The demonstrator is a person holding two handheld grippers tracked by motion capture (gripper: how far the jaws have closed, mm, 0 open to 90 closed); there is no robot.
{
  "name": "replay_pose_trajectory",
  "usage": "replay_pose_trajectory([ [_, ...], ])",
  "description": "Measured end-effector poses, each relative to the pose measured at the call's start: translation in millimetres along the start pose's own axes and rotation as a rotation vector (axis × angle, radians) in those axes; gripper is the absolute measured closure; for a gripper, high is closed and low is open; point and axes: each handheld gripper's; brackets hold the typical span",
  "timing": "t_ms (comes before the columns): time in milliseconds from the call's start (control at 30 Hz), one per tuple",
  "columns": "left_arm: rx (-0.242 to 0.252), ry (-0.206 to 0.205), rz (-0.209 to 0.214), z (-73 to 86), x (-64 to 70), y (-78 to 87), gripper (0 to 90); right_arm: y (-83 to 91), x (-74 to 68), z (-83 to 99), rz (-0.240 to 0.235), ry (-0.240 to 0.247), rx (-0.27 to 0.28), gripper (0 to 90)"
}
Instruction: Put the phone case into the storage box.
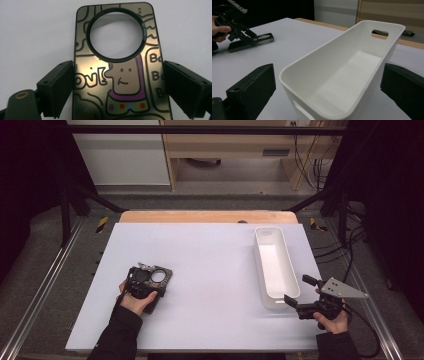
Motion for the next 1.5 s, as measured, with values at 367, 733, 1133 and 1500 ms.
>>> replay_pose_trajectory([
  [367, 0.039, -0.009, 0.005, -2.6, 2.2, 12.7, 11.6, 0.4, 0.4, -0.2, -0.002, 0.001, 0.002, 0.4],
  [733, 0.081, -0.029, 0.015, -5.5, 6.6, 26.5, 11.6, 0.7, -0.3, -0.7, -0.006, 0.004, 0.003, 0.4],
  [1133, 0.126, -0.061, 0.039, -8.7, 15.2, 42.7, 11.7, 0.7, -0.6, -1.0, -0.010, 0.007, 0.001, 0.4],
  [1500, 0.154, -0.108, 0.075, -11.1, 28.7, 53.0, 11.7, 0.7, -1.6, -1.9, -0.014, 0.013, 0.002, 0.4],
])
Point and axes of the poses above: each handheld gripper's, and its own axes: y roughly backward along the jaws, z roughly out of its underside, x roughly to its right, and after that the axes turned 6 degrees about z, right-handed
